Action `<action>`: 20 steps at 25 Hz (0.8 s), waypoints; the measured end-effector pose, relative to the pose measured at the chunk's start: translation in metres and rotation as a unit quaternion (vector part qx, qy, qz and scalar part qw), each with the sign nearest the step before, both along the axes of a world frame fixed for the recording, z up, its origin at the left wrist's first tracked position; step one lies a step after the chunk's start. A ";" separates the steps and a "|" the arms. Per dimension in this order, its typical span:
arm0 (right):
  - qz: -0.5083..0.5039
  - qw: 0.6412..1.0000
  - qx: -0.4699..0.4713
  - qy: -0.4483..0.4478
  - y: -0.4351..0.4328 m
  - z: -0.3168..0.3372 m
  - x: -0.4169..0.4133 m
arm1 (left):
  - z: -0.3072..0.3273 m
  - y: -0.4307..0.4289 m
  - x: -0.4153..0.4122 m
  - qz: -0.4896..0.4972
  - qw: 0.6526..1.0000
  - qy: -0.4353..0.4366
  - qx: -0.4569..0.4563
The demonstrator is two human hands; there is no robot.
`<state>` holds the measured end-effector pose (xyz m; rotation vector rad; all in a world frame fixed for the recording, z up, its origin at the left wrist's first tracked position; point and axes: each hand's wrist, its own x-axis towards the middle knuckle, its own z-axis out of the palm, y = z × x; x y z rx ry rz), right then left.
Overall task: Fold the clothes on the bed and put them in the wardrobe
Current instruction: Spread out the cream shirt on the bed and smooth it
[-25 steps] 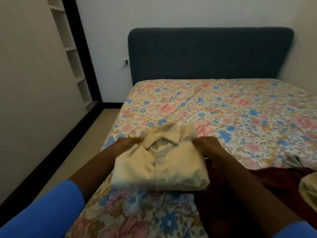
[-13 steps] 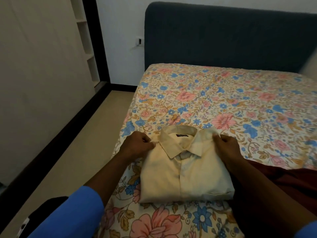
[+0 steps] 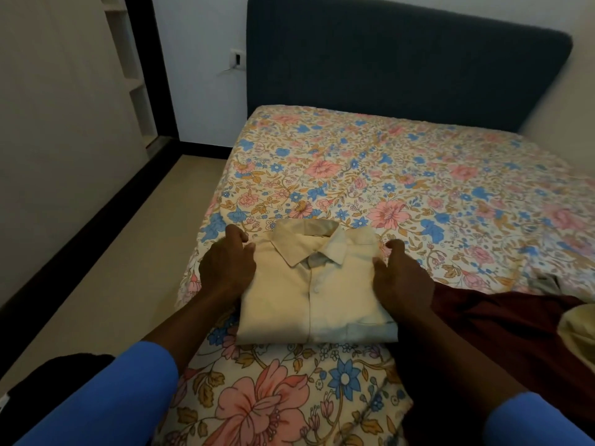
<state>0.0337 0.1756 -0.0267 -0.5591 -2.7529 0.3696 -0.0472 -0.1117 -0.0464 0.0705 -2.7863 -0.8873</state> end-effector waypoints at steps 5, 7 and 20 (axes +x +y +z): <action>0.231 0.968 -0.027 0.097 -0.061 0.013 0.020 | 0.020 0.043 0.012 -0.259 0.949 0.179 -0.027; 0.290 0.955 0.032 0.052 -0.084 -0.004 0.035 | 0.025 0.062 0.002 -0.308 0.941 0.094 -0.108; 0.119 0.979 -0.114 0.117 -0.057 -0.001 0.029 | 0.024 0.037 -0.023 -0.162 0.985 0.045 0.043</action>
